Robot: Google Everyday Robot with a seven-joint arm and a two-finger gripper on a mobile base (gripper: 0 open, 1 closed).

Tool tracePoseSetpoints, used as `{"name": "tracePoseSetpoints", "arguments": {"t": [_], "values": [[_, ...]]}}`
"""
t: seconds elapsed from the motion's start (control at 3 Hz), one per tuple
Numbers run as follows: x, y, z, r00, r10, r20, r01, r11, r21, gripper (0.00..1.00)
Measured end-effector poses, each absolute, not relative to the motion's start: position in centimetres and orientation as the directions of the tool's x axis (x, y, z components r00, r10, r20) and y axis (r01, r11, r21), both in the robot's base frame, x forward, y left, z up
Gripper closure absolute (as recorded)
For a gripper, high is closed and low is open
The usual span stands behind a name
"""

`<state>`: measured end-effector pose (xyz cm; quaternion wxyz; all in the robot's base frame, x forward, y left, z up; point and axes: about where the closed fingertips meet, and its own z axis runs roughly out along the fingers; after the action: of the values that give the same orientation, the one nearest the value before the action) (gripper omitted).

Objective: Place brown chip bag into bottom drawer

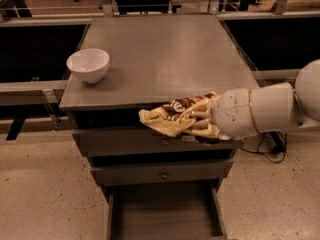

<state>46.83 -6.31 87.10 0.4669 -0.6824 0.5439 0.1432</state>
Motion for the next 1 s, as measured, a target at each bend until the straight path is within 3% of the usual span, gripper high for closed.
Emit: {"name": "tracePoseSetpoints", "arguments": {"t": [0.67,1.0], "values": [[48.8,-8.3,75.5,0.354,-0.361,-0.863,-0.93,-0.035,-0.367,1.0],[48.8,-8.3,75.5,0.354,-0.361,-0.863,-0.93,-0.035,-0.367,1.0]]}}
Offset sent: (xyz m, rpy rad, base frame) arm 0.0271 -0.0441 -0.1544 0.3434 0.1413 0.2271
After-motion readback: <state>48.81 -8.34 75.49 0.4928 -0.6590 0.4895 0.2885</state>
